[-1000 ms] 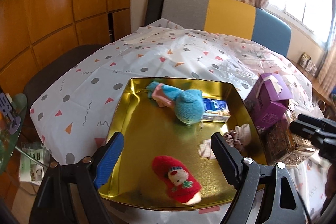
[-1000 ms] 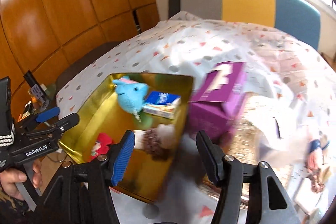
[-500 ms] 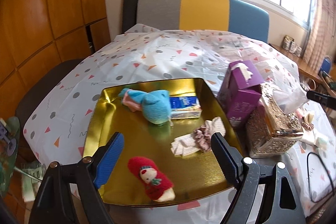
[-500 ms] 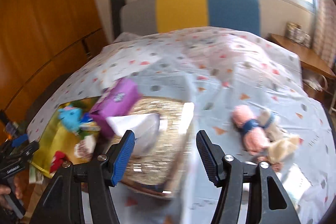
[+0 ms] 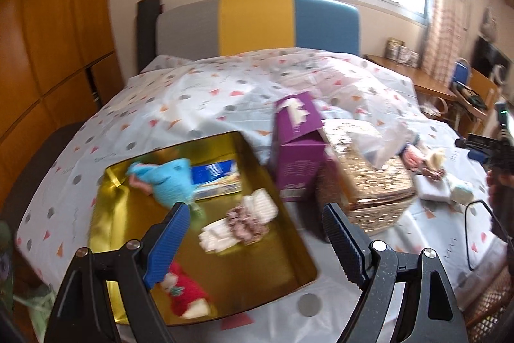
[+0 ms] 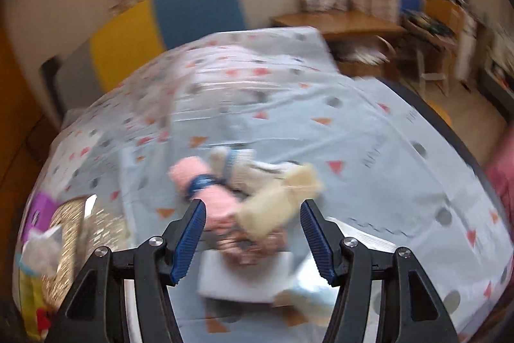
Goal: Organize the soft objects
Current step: 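Return the right gripper to the pile and grasp the brown scrunchie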
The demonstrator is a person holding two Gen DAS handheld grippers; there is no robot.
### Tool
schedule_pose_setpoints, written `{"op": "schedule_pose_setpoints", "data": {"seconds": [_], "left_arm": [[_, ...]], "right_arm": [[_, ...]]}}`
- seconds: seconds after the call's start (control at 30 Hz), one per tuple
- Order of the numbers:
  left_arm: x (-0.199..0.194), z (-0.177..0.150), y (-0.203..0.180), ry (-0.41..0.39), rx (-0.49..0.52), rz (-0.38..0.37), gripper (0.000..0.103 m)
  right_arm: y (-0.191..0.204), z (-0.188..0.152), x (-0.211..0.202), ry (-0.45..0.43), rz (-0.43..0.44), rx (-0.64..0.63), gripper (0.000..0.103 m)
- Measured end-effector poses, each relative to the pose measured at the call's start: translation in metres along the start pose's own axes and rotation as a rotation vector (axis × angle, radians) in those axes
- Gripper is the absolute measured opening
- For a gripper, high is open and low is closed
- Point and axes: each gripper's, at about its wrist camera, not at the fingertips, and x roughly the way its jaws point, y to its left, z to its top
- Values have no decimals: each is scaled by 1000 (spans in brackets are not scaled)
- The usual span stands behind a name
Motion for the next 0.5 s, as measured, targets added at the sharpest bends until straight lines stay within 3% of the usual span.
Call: {"op": "schedule_pose_setpoints", "data": {"seconds": [0.1,0.2,0.5], "left_arm": [[-2,7,-18,-11,38,-49,85],[-1,13,-39,-16,72,-90,85],[3,27,-104,-9,192,-220,85]], "right_arm": [[-44,-4,13,50,-51,204,62],[-72,-5,10,44,-44,344,62],[-96,-13,11,86,-3,487,62]]}}
